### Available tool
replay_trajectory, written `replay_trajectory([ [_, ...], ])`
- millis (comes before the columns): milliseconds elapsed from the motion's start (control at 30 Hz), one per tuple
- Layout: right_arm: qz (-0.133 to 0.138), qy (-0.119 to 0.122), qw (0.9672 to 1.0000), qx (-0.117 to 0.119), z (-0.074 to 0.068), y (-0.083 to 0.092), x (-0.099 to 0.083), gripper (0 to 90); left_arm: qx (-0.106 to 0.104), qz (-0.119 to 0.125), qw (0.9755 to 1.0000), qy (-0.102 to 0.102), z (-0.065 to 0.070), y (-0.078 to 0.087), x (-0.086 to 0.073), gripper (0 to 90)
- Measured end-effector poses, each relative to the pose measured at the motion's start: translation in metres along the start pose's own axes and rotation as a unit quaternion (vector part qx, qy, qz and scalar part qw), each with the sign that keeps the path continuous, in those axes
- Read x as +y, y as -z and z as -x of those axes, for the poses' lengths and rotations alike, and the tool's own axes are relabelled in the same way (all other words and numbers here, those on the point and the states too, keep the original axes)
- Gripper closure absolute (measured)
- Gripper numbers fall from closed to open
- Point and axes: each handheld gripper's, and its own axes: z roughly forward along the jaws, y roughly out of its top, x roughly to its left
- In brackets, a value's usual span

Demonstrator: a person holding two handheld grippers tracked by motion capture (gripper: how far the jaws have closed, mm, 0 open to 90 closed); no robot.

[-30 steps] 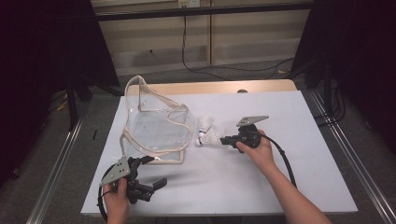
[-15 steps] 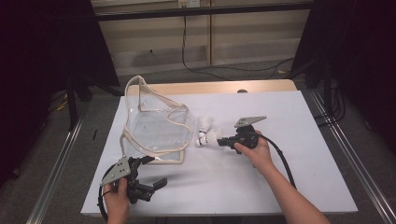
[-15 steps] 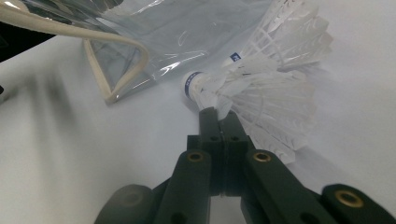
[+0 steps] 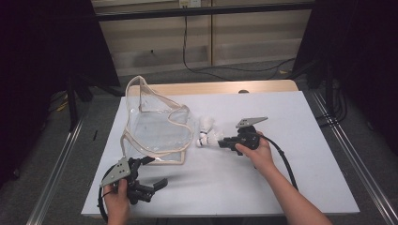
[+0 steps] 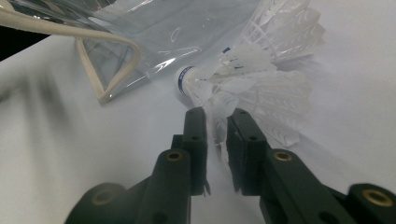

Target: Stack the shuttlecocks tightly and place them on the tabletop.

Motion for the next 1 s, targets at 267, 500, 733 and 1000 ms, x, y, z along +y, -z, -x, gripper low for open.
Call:
replay_trajectory([
  [267, 0.012, -0.008, 0.9998, -0.017, 0.002, 0.011, 0.003, 51.9, -0.001, -0.001, 1.0, -0.001, 0.001, 0.0, 0.0, 1.3],
  [500, 0.025, -0.01, 0.9994, -0.022, 0.001, 0.019, 0.006, 39.2, 0.001, 0.002, 1.0, -0.002, 0.001, 0.001, 0.001, 1.3],
  [733, 0.038, -0.012, 0.9988, -0.029, 0.003, 0.025, 0.008, 26.0, 0.003, 0.003, 1.0, 0.0, 0.001, 0.003, 0.001, 1.3],
  [1000, 0.052, -0.024, 0.9972, -0.047, 0.006, 0.033, 0.012, 15.0, 0.004, 0.004, 1.0, 0.002, 0.002, 0.003, 0.001, 1.3],
])
